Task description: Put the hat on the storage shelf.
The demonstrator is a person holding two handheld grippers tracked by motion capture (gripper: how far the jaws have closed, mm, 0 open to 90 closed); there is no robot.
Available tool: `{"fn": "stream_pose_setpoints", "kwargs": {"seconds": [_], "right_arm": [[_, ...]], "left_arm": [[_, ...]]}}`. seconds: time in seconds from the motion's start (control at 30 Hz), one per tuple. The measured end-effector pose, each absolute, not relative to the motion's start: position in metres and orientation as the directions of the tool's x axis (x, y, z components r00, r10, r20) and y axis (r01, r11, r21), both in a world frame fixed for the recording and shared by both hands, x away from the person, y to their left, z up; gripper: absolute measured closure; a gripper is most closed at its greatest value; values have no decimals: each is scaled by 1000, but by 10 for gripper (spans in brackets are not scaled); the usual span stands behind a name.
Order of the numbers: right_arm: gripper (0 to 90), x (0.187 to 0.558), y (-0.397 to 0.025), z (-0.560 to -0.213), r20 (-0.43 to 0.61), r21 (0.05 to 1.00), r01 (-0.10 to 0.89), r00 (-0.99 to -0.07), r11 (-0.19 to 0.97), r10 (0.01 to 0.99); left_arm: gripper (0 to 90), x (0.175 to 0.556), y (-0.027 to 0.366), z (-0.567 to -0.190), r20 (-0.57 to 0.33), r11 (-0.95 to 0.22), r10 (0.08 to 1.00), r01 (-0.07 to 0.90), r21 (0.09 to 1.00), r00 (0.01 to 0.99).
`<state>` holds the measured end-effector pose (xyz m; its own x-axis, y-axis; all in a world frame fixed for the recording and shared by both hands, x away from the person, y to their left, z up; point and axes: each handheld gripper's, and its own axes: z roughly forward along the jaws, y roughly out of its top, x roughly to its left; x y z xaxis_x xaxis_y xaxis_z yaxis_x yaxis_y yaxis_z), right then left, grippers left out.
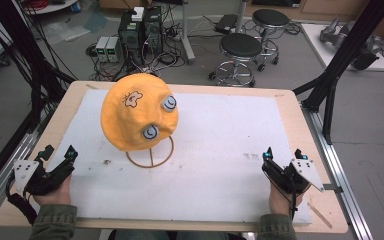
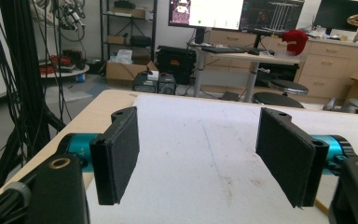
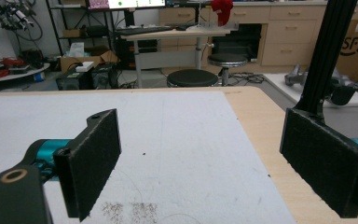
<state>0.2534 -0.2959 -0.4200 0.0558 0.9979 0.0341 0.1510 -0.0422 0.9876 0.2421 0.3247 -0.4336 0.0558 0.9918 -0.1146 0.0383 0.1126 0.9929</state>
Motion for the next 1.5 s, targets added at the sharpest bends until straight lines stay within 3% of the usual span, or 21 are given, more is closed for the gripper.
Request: {"fn": "stream_pose_setpoints", "kwargs": {"seconds": [1.5], "right_arm": [[114, 253, -290, -430, 10, 980, 198, 3, -10, 1000]], "left_arm": [[301, 246, 324, -436, -113, 108, 991, 64, 992, 71]]}}
